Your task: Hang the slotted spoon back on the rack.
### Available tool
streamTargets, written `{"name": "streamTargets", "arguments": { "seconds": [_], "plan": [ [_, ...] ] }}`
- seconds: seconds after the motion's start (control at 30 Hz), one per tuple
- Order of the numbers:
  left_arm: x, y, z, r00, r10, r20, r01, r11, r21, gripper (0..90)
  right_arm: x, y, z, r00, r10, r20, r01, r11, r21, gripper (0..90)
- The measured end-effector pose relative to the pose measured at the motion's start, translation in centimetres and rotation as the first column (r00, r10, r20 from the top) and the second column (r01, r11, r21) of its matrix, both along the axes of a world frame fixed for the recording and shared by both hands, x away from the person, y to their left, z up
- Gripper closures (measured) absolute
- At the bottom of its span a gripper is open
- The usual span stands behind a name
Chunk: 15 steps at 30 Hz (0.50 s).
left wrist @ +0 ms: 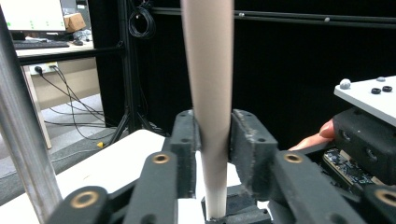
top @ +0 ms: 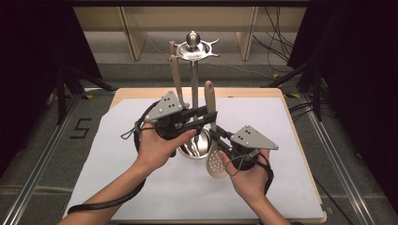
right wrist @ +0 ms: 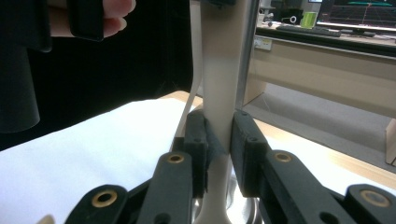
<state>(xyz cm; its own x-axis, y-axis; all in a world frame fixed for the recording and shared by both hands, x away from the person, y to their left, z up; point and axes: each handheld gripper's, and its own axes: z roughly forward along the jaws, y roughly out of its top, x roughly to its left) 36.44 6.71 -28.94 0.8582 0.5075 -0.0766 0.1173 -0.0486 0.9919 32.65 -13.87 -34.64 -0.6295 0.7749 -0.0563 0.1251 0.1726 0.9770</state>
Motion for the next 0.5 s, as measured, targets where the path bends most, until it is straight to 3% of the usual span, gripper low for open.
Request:
{"name": "streamTargets", "arguments": {
  "seconds": [0.1,0.3,0.33,0.5],
  "plan": [
    [0.0,0.1,0.1,0.9999,-0.01,-0.007,0.01,1.0,-0.001,74.3,-0.2,0.1,0.0,0.9996,0.008,-0.028,-0.008,1.0,-0.004,78.6],
    [0.0,0.4,0.4,0.9994,-0.033,-0.015,0.033,0.9994,0.008,75.1,-0.1,0.2,0.1,0.9999,0.013,0.006,-0.013,1.0,-0.022,77.7],
    [0.1,0.5,0.4,0.9993,-0.035,-0.013,0.035,0.9994,0.008,75.2,-0.3,0.3,0.1,0.9998,0.014,-0.015,-0.014,1.0,-0.015,75.9],
    [0.6,1.1,0.5,0.9995,-0.031,0.004,0.031,0.9984,0.046,75.3,-0.3,0.2,-0.1,0.9995,0.028,-0.015,-0.029,0.999,-0.018,64.0]
  ]
}}
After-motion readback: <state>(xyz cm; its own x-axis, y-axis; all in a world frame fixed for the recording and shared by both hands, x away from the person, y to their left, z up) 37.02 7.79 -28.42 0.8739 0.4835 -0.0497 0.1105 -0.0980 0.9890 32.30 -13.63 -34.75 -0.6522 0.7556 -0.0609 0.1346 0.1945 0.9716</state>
